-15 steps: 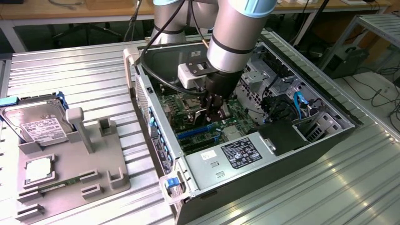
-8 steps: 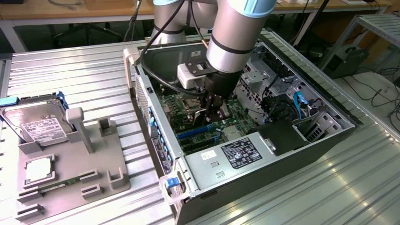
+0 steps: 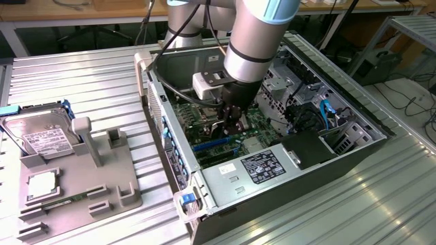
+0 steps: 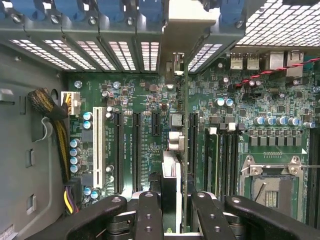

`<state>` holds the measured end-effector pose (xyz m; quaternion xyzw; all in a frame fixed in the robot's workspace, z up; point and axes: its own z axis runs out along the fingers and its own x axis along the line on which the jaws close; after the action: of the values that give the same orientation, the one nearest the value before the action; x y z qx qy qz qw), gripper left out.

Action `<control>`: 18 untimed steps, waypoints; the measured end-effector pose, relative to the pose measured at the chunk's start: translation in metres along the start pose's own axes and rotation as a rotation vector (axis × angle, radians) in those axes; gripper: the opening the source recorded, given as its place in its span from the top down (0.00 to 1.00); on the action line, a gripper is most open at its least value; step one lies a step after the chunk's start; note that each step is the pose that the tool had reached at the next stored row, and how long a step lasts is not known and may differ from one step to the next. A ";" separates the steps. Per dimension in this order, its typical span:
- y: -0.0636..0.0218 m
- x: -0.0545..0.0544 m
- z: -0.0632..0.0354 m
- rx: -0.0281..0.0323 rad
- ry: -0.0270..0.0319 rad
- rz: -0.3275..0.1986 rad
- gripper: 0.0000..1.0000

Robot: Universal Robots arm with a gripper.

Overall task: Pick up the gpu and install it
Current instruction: 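Insert the gpu into the slot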

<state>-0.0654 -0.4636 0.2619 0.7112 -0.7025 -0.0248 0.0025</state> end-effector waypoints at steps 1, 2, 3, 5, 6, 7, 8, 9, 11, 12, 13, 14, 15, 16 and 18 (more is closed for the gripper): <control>0.0004 0.000 0.0005 0.0000 0.0000 0.000 0.72; 0.0008 0.000 0.0007 -0.0002 0.0003 0.000 0.72; 0.0012 0.000 0.0010 -0.0002 0.0003 0.000 0.72; 0.0016 0.000 0.0019 -0.0001 0.0000 0.000 0.72; 0.0018 0.000 0.0025 0.0000 -0.0001 0.000 0.72; 0.0019 0.000 0.0033 -0.0001 0.0000 0.000 0.72; 0.0018 0.000 0.0042 -0.0002 0.0000 0.000 0.72; 0.0018 0.000 0.0053 -0.0003 0.0000 0.000 0.72; 0.0019 0.000 0.0072 -0.0005 0.0000 0.000 0.72; 0.0021 0.000 0.0078 -0.0006 0.0000 0.000 0.72; 0.0023 0.000 0.0088 -0.0007 0.0000 0.000 0.72; 0.0024 0.000 0.0094 -0.0007 0.0000 0.000 0.72; 0.0026 0.000 0.0101 -0.0007 -0.0001 0.000 0.72; 0.0030 0.000 0.0109 -0.0008 0.0001 0.000 0.72; 0.0034 0.000 0.0125 -0.0009 0.0000 0.000 0.72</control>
<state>-0.0693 -0.4630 0.2495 0.7112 -0.7025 -0.0251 0.0029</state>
